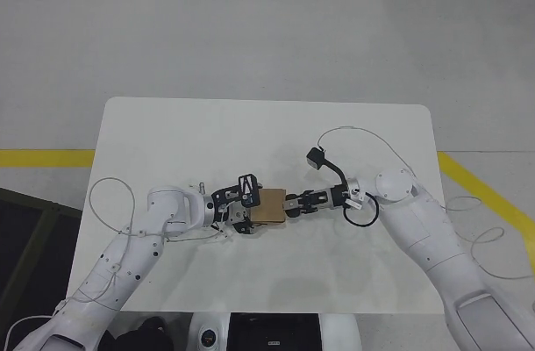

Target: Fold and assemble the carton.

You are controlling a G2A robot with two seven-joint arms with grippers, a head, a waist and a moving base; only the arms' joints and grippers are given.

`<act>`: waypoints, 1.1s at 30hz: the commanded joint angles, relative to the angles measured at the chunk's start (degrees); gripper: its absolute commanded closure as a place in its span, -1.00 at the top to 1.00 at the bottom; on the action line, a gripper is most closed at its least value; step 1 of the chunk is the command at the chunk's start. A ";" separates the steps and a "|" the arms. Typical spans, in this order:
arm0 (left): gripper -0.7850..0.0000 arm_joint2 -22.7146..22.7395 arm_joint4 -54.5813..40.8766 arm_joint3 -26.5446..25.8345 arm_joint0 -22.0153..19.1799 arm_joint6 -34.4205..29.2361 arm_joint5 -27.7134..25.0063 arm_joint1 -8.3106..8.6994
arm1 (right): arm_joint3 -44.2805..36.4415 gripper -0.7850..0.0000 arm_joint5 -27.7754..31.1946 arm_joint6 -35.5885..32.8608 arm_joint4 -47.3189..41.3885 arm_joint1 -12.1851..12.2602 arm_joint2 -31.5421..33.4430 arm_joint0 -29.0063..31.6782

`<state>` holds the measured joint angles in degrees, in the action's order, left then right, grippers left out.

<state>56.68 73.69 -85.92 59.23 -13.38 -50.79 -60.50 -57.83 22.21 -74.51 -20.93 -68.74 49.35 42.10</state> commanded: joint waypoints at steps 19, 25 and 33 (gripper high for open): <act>1.00 0.07 -0.07 0.25 -0.01 -0.32 -0.04 0.09 | -3.00 -1.00 -0.07 -0.10 0.74 1.90 4.61 2.70; 1.00 -0.01 -0.13 0.24 0.04 -0.27 -0.08 0.10 | -2.83 -1.00 -0.62 1.20 1.52 1.57 3.65 2.53; 1.00 -0.13 -0.13 0.32 -0.11 -0.29 -0.09 0.08 | -1.91 -1.00 -0.52 2.80 2.06 0.80 2.08 1.41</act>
<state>56.55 73.58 -85.62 59.14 -13.66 -50.88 -60.42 -59.77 21.59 -71.70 -18.80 -67.87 51.59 43.60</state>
